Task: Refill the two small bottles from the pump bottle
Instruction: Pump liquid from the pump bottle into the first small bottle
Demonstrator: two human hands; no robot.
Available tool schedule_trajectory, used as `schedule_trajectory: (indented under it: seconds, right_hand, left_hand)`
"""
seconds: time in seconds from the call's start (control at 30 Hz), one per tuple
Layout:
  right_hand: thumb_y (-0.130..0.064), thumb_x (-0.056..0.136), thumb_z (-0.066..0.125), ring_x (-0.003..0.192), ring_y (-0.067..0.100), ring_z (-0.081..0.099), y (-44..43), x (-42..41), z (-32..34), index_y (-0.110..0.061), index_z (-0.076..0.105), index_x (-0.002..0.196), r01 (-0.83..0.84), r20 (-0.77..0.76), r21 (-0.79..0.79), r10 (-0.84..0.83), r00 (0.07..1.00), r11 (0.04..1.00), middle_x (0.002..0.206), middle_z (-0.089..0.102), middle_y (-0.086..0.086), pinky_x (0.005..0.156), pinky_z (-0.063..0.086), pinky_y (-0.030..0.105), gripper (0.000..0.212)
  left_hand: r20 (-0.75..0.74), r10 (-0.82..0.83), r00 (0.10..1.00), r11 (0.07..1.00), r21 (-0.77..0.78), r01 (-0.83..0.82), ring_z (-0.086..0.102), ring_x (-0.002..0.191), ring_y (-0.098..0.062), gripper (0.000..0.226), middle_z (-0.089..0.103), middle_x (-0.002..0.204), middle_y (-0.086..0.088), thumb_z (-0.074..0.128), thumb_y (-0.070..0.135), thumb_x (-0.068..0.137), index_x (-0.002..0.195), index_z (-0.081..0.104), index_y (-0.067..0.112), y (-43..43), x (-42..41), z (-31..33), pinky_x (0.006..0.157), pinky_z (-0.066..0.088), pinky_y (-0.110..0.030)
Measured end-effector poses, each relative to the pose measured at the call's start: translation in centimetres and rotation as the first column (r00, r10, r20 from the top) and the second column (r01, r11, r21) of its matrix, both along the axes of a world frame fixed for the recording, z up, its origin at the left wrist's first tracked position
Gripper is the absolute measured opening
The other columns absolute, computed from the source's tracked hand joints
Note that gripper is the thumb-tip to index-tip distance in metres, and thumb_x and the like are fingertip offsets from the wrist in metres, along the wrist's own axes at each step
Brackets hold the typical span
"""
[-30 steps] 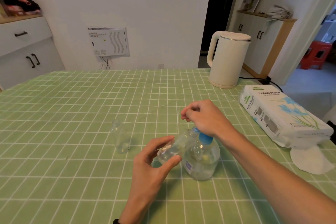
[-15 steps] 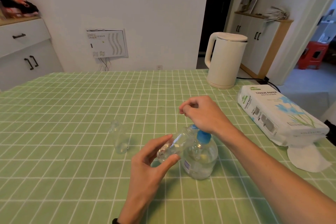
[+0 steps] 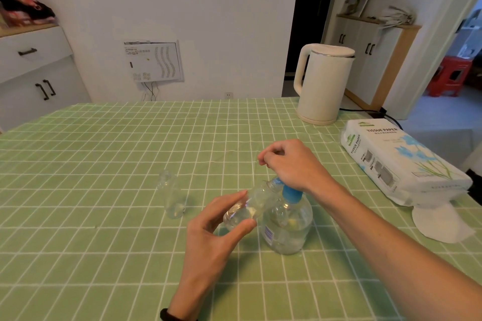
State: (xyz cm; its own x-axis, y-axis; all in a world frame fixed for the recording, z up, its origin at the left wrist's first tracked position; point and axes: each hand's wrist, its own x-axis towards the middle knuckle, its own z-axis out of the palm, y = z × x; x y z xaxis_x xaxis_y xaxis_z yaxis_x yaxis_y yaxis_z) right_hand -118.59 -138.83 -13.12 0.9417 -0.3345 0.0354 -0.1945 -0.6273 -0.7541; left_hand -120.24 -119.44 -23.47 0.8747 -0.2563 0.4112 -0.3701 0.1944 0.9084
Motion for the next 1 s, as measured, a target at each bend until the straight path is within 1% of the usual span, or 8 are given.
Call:
schedule_trajectory:
  seconds: [0.07, 0.2, 0.4, 0.6, 0.7, 0.77, 0.87, 1.0]
  right_hand:
    - [-0.025, 0.100, 0.057, 0.087, 0.024, 0.076, 0.1, 0.2, 0.4, -0.013, 0.080, 0.096, -0.007, 0.011, -0.033, 0.007, 1.000, 0.999, 0.098, 0.082, 0.005, 0.085, 0.060, 0.043, 0.025]
    - [-0.026, 0.100, 0.058, 0.101, 0.029, 0.075, 0.1, 0.3, 0.4, -0.011, 0.079, 0.098, -0.013, 0.022, -0.036, 0.013, 1.000, 0.999, 0.100, 0.081, 0.006, 0.091, 0.059, 0.044, 0.026]
    - [-0.017, 0.100, 0.057, 0.098, 0.024, 0.078, -0.1, 0.2, -0.4, -0.022, 0.082, 0.092, -0.002, -0.014, 0.010, 0.002, 1.000, 1.000, 0.094, 0.081, -0.008, 0.094, 0.061, 0.046, 0.027]
    - [-0.020, 0.100, 0.057, 0.098, 0.027, 0.077, 0.1, 0.0, -0.4, -0.022, 0.082, 0.093, -0.001, -0.013, -0.002, 0.001, 1.000, 1.000, 0.094, 0.081, -0.011, 0.090, 0.060, 0.044, 0.026]
    - [-0.022, 0.100, 0.059, 0.099, 0.028, 0.076, 0.0, 0.1, 0.0, -0.017, 0.081, 0.093, -0.005, -0.010, -0.008, 0.005, 1.000, 1.000, 0.096, 0.082, -0.004, 0.090, 0.060, 0.044, 0.024]
    - [-0.025, 0.099, 0.059, 0.099, 0.027, 0.076, 0.0, 0.3, 0.3, -0.016, 0.081, 0.095, -0.012, -0.004, -0.027, 0.012, 1.000, 1.000, 0.097, 0.082, 0.002, 0.090, 0.060, 0.043, 0.024]
    - [-0.025, 0.100, 0.058, 0.100, 0.025, 0.076, -0.1, 0.4, 0.3, -0.017, 0.080, 0.096, -0.015, -0.001, -0.027, 0.015, 1.000, 1.000, 0.100, 0.082, 0.003, 0.090, 0.060, 0.040, 0.024]
    - [-0.020, 0.100, 0.058, 0.103, 0.031, 0.075, -0.1, 0.3, -0.1, -0.017, 0.081, 0.092, -0.001, -0.002, 0.000, 0.001, 1.000, 1.000, 0.100, 0.082, 0.005, 0.093, 0.059, 0.045, 0.024]
  left_hand:
    - [-0.014, -0.004, 1.000, 1.000, -0.022, 0.004, 0.076, 0.116, -0.015, 0.050, 0.081, 0.120, 0.007, 0.092, 0.031, 0.070, 0.117, 0.080, 0.042, 0.0, 0.0, 0.0, 0.097, 0.058, -0.020]
    - [-0.010, 0.000, 1.000, 0.999, -0.034, 0.000, 0.076, 0.116, -0.015, 0.050, 0.081, 0.120, 0.006, 0.092, 0.029, 0.070, 0.117, 0.080, 0.040, -0.1, 0.1, 0.0, 0.097, 0.058, -0.020]
    - [0.015, 0.000, 1.000, 1.000, -0.021, 0.000, 0.076, 0.116, -0.020, 0.049, 0.082, 0.117, 0.003, 0.091, 0.028, 0.070, 0.117, 0.080, 0.039, -0.2, 0.1, -0.2, 0.099, 0.057, -0.023]
    - [0.011, -0.004, 1.000, 1.000, -0.003, 0.004, 0.075, 0.117, -0.021, 0.050, 0.081, 0.119, 0.004, 0.092, 0.025, 0.070, 0.117, 0.080, 0.036, -0.2, 0.1, -0.2, 0.100, 0.057, -0.025]
    - [0.012, -0.009, 1.000, 1.000, -0.016, 0.009, 0.076, 0.116, -0.016, 0.053, 0.081, 0.118, 0.005, 0.093, 0.019, 0.070, 0.116, 0.080, 0.039, -0.2, 0.0, -0.1, 0.099, 0.057, -0.020]
    - [0.007, -0.010, 1.000, 0.999, -0.030, 0.010, 0.076, 0.115, -0.013, 0.051, 0.082, 0.118, 0.006, 0.093, 0.025, 0.069, 0.116, 0.080, 0.041, -0.3, 0.0, 0.0, 0.098, 0.057, -0.018]
    - [0.002, -0.001, 1.000, 0.999, -0.033, 0.001, 0.076, 0.115, -0.013, 0.049, 0.082, 0.117, 0.007, 0.091, 0.029, 0.069, 0.116, 0.080, 0.040, -0.3, -0.1, 0.1, 0.098, 0.056, -0.017]
    - [0.005, -0.002, 1.000, 1.000, -0.022, 0.002, 0.075, 0.116, -0.014, 0.049, 0.081, 0.118, 0.006, 0.091, 0.030, 0.070, 0.117, 0.080, 0.040, -0.3, 0.0, -0.1, 0.098, 0.056, -0.017]
